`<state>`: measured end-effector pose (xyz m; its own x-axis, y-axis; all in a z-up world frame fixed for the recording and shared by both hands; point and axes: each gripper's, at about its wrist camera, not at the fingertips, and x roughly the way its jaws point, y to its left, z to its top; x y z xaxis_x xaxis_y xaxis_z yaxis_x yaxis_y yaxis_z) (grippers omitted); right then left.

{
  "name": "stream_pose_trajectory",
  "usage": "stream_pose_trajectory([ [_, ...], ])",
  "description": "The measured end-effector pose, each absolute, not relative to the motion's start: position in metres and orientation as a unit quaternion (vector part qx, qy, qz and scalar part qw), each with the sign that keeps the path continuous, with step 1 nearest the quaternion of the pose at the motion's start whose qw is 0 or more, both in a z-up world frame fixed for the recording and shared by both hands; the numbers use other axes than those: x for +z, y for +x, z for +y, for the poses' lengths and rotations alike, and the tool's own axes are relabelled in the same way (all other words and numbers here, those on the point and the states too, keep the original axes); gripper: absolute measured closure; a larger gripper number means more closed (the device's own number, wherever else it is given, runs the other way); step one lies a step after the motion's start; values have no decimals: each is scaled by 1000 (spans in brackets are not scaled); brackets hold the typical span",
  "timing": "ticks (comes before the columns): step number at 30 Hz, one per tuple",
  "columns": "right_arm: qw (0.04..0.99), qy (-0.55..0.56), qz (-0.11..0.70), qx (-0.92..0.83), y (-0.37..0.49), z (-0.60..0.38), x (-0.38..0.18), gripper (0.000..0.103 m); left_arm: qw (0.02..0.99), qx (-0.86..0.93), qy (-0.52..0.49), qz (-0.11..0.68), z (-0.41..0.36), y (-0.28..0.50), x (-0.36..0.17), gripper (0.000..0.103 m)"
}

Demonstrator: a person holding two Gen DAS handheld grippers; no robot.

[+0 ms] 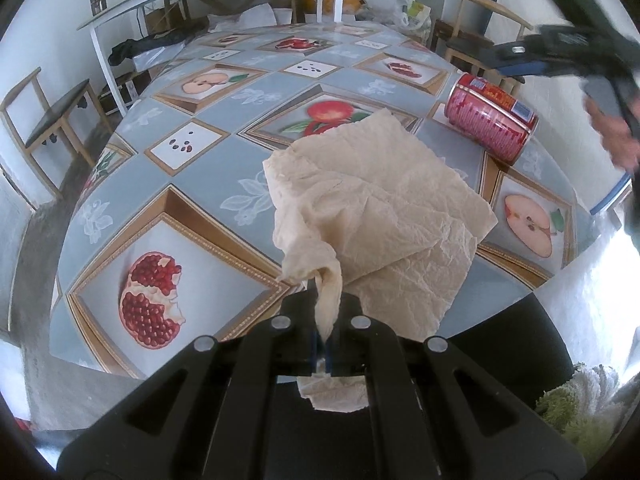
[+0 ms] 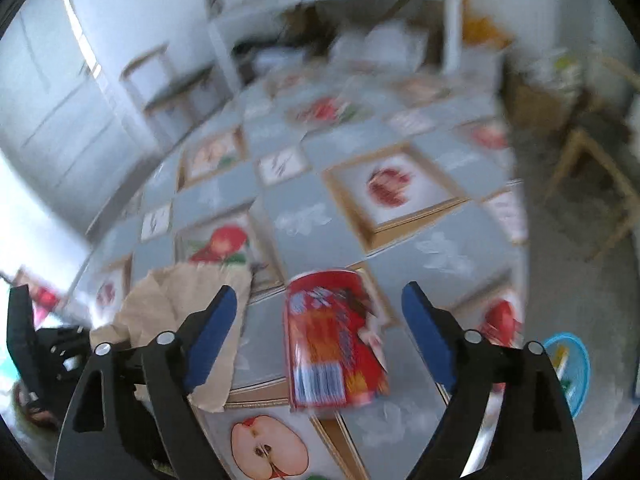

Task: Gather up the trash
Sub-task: 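Lift the tan paper with the left tool while the right tool lifts the red can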

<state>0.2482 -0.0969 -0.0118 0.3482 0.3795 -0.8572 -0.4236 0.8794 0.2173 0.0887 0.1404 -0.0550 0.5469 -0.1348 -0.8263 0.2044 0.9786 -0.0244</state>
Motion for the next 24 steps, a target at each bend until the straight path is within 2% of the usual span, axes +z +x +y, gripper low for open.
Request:
stream_pose_trajectory([
  [1, 789, -31, 558, 255, 265, -90, -22, 20, 878, -97, 39, 466, 140, 89, -55, 102],
  [4, 747, -67, 616, 242, 286, -80, -41, 20, 878, -97, 38, 467, 140, 89, -55, 102],
  [8, 722, -91, 642, 240, 292, -76, -52, 22, 878, -96, 39, 467, 140, 90, -55, 102],
  [10, 712, -99, 649, 249, 287, -75, -54, 36, 878, -96, 39, 468, 140, 90, -55, 102],
  [12, 718, -105, 642, 247, 281, -74, -52, 39, 878, -97, 39, 468, 140, 90, -55, 102],
  [16, 763, -115, 592, 232, 268, -77, -37, 39, 878, -95, 41, 468, 140, 90, -55, 102],
  [20, 839, -124, 487, 207, 257, -74, -13, 39, 878, -93, 41, 468, 141, 90, -57, 102],
  [24, 884, -113, 422, 165, 261, -73, -14, 39, 878, -91, 41, 469, 141, 91, -57, 102],
])
